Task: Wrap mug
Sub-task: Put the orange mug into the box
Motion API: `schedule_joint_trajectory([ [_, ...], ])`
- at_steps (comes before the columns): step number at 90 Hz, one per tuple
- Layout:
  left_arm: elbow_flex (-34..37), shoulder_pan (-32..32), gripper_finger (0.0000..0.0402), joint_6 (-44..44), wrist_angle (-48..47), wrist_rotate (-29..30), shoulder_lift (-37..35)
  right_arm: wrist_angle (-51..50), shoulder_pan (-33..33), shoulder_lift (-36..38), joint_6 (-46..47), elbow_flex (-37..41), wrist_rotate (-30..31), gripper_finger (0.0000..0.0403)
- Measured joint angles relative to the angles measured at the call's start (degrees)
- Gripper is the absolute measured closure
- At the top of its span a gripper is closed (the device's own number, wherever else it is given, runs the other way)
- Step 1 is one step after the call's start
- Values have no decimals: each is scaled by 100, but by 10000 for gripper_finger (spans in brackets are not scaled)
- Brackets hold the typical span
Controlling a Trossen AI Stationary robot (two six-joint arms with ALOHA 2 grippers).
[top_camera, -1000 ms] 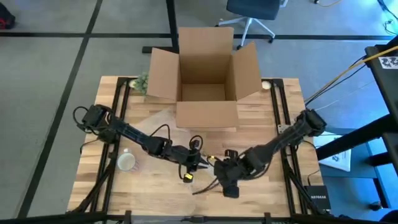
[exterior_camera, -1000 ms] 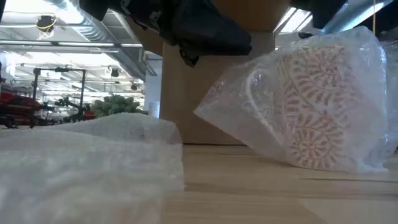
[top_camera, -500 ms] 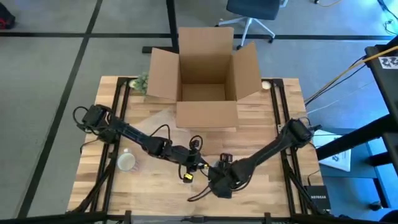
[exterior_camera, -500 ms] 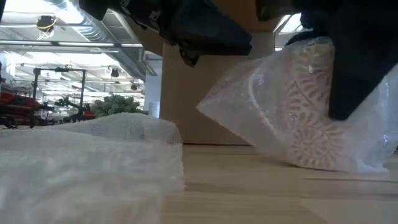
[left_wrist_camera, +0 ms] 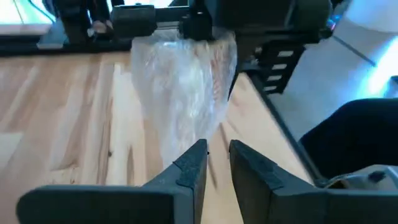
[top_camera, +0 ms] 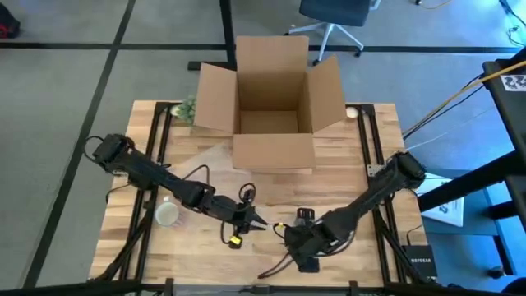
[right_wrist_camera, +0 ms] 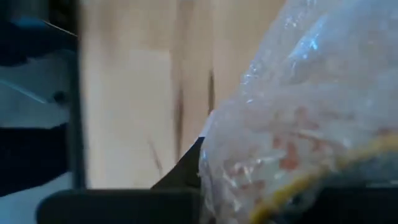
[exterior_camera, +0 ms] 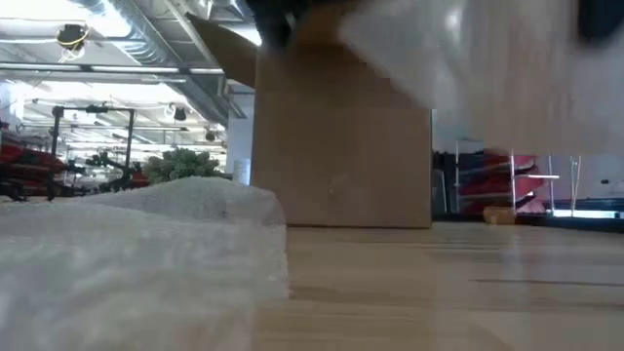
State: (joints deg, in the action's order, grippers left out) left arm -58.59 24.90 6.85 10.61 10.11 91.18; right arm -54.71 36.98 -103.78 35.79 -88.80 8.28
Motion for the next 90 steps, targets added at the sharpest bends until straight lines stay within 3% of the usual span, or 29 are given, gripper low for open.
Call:
schedule_joint_trajectory([
  [27,-2,235,348,-33,-1089,87,-1222,113,50,1020,-1268,-633,1684,391],
  [38,-2,226,348,-48,-1246,153,-1512,380,-313,1286,-2141,-1093,2803,388],
  [51,-2,144,348,-78,-1261,284,-1612,410,-1177,1320,-3102,-1641,3404,391],
  [59,-2,84,348,-133,-1323,291,-1612,425,-2011,1320,-3429,-1772,3145,391],
  [72,-2,6,348,-125,-1457,286,-1612,420,-3707,1279,-3493,-1427,1775,391],
  [80,-2,-37,348,-238,-1495,285,-1609,880,-4615,1173,-3479,-1009,998,391],
  [90,-2,-124,348,-326,-1484,283,-1609,1614,-5331,1029,-3468,-446,525,391],
])
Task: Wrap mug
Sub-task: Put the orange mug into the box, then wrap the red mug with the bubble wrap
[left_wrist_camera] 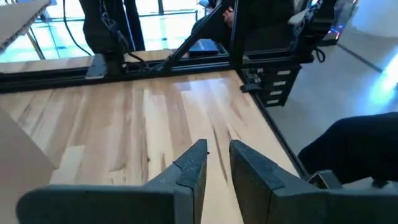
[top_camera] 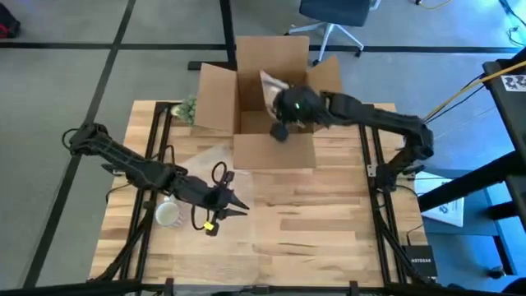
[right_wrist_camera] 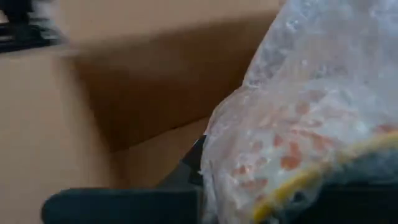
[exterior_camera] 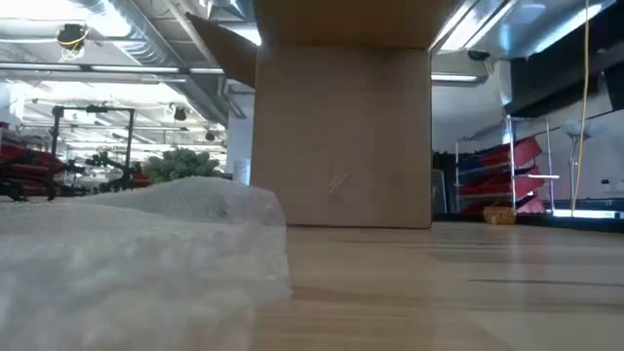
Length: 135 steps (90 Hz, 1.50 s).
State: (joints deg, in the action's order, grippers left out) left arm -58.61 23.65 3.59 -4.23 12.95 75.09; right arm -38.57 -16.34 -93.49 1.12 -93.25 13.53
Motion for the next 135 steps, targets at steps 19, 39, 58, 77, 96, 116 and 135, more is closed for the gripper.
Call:
schedule_joint_trajectory([
  [19,0,-164,348,-124,-70,0,2,839,-705,-400,250,520,-892,391],
  [39,0,-308,348,-168,-257,-3,2,1280,-787,-760,498,664,-1370,386],
  [58,0,-299,348,-207,-267,-3,2,1286,-770,-773,821,683,-1526,360],
  [77,0,-292,348,-148,-273,-4,2,1193,-770,-813,1060,713,-1574,294],
  [96,0,-292,348,-107,-296,-4,3,1437,-770,-779,1094,684,-1600,189],
  [116,0,-292,348,-107,-295,-4,7,1617,-770,-703,1160,584,-1868,122],
  [135,0,-292,348,-107,-295,-4,7,1374,-723,-673,1146,37,-2148,110],
])
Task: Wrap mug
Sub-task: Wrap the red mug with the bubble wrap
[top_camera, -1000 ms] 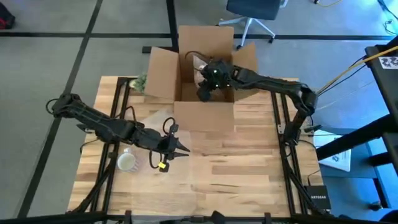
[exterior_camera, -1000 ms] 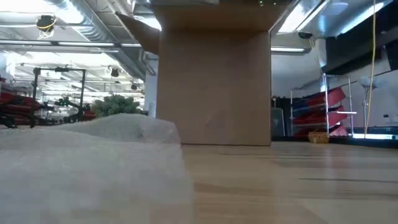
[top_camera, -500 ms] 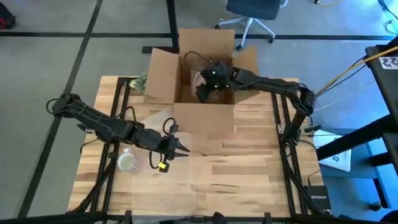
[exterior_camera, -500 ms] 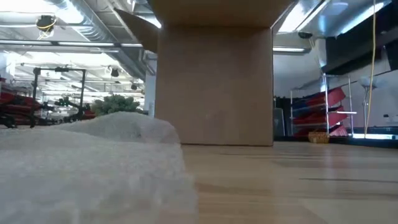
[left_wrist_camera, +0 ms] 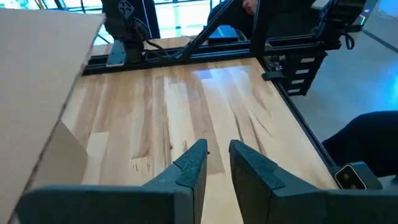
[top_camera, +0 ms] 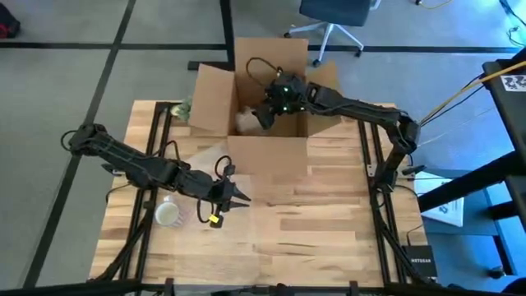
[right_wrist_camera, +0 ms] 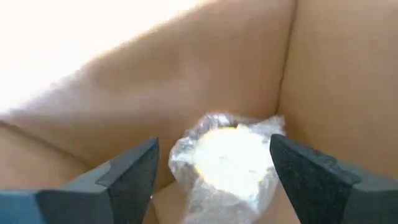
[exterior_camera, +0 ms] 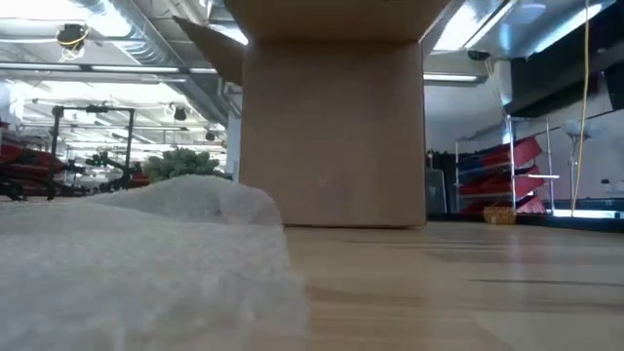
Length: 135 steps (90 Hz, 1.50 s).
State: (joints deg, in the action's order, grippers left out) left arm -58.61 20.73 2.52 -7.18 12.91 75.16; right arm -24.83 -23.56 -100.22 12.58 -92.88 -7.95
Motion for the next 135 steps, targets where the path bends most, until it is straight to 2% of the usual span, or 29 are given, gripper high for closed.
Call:
schedule_joint_trajectory([
  [27,0,0,348,-9,-18,0,0,-1014,561,220,-469,-1067,-61,109],
  [55,0,28,348,335,-594,1,0,-1301,1580,740,-715,-1101,139,109],
  [79,0,356,348,1338,-2022,0,0,-1440,2799,844,-718,-652,285,109],
  [105,-3,798,348,2213,-2774,134,-387,-1278,4288,837,-146,204,1670,109],
  [122,-7,1047,348,3475,-4113,5,-690,-305,5087,831,605,1274,1998,109],
  [135,-7,1181,348,4475,-5032,-637,-734,1026,5512,715,864,2236,2316,109],
])
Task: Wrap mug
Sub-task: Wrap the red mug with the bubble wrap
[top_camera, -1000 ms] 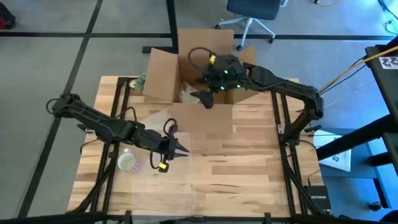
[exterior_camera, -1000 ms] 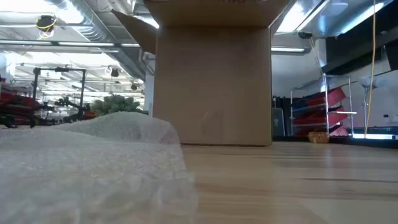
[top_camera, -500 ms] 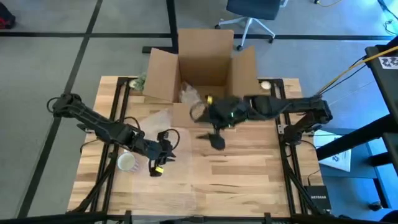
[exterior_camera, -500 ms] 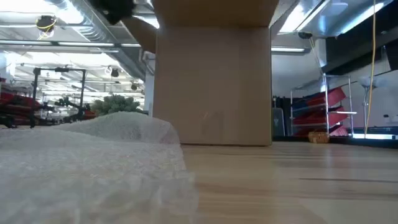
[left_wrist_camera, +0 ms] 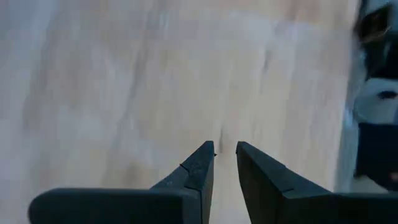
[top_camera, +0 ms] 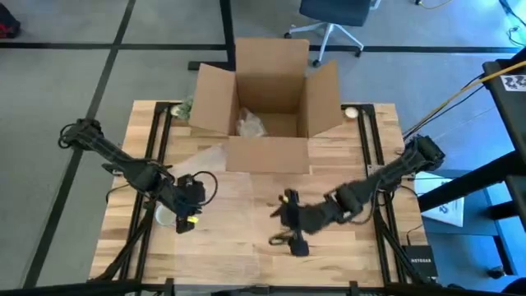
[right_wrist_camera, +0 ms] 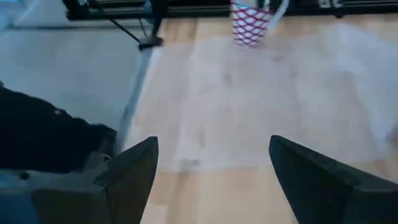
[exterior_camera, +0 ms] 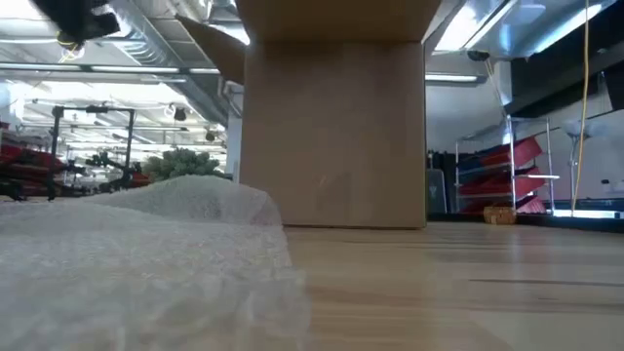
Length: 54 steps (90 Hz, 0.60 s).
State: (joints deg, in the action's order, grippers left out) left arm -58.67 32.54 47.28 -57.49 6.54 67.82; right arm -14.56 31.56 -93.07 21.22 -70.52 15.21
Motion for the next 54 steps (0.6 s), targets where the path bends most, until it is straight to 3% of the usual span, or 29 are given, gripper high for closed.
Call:
schedule_joint_trajectory([
  [13,0,146,348,1118,-911,-630,5,1053,131,-526,105,594,55,109],
  [27,0,464,348,2237,-1769,-793,6,1183,104,-1119,822,574,-173,109],
  [44,0,859,348,2811,-1305,-715,12,1357,145,-1305,1081,564,-390,109],
  [54,8,1076,347,2767,-1094,-230,16,1404,159,-1305,1146,564,-318,109],
])
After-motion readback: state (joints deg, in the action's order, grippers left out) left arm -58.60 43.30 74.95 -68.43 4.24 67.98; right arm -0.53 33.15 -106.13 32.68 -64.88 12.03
